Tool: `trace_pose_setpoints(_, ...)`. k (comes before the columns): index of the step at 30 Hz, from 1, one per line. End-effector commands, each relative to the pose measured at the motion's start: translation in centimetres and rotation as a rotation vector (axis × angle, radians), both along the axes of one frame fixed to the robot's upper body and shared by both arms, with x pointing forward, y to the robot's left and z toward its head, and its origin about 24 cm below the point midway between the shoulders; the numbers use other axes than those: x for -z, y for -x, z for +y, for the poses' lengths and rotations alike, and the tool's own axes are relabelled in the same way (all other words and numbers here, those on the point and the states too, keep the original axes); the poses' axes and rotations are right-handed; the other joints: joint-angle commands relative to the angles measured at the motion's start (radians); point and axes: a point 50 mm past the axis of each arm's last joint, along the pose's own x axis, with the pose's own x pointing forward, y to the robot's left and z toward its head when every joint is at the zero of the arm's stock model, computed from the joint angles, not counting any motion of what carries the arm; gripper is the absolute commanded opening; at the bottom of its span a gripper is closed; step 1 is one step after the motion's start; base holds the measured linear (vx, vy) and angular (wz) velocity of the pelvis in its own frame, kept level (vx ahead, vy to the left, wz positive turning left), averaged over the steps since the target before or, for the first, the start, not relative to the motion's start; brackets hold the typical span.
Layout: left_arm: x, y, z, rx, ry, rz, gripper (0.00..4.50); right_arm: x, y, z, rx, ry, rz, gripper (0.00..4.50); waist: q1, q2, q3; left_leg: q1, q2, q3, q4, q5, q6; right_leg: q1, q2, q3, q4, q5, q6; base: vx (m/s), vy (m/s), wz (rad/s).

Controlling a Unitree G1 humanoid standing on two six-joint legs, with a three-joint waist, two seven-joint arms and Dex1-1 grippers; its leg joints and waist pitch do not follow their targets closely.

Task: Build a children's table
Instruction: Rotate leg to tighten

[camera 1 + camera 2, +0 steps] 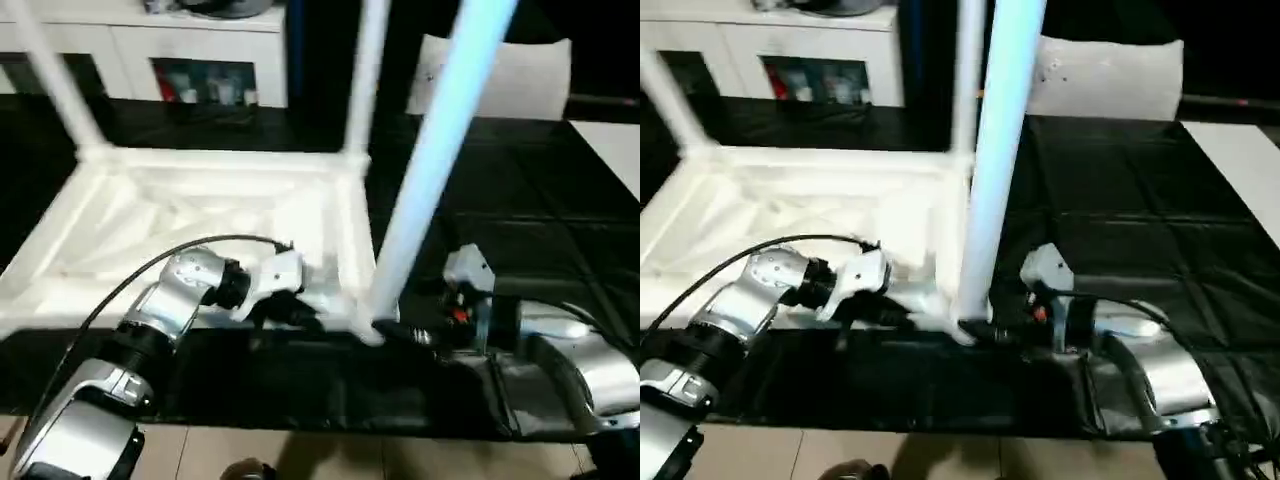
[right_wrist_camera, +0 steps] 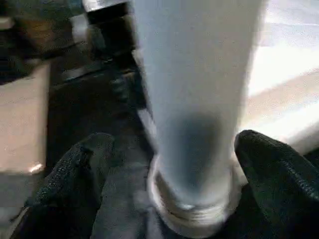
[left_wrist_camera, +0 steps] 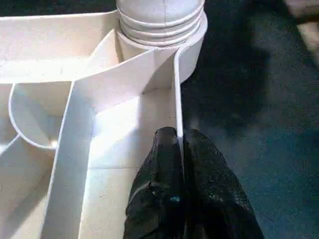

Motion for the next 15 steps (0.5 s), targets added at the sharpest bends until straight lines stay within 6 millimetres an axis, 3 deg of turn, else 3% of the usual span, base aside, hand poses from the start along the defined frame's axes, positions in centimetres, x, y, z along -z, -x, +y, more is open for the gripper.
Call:
trace_pose_setpoints(1,-0.39,0.27,-0.63,0.12,-0.036,0.002,0.0,-0.38,0.03,-0.21,-0.065,0.002,0.0,4.0,-0.001,-0.004,-0.056,0.033,0.074,-0.03,-0.066,-0.21,0.034,0.031,-0.091,0.038,-0.072,-0.092,-0.243,0.0,0.0,0.0)
trace_pose_setpoints(4,-0.63,0.5,-0.44,0.195,-0.066,0.013,0.0,-0.43,-0.12,-0.3,-0.127,-0.001,0.02,3.7,0.001,-0.003,-0.056,0.035,0.075,-0.03,-0.067,-0.224,0.02,0.028,-0.093,0.038,-0.074,-0.127,-0.238,0.0,0.0,0.0)
trace_pose_setpoints(5,-0.66,0.53,-0.43,0.206,-0.07,0.015,0.0,-0.44,-0.15,-0.31,-0.137,-0.001,0.022,3.63,0.0,-0.008,-0.056,0.036,0.074,-0.03,-0.066,-0.224,0.021,0.027,-0.092,0.038,-0.074,-0.127,-0.241,0.0,0.0,0.0)
trace_pose_setpoints(11,-0.8,0.72,-0.51,0.277,-0.097,0.014,0.0,-0.52,-0.24,0.06,-0.209,-0.009,0.044,3.16,0.015,-0.009,-0.062,0.033,0.074,-0.027,-0.059,-0.153,0.048,0.029,-0.091,0.035,-0.06,-0.02,-0.257,0.0,0.0,0.0)
trace_pose_setpoints(15,-0.88,0.69,-0.61,0.292,-0.1,0.012,0.0,-0.45,-0.3,0.28,-0.233,-0.017,0.055,2.77,0.019,-0.009,-0.064,0.032,0.074,-0.027,-0.057,-0.147,0.053,0.03,-0.092,0.033,-0.059,-0.014,-0.258,0.0,0.0,0.0)
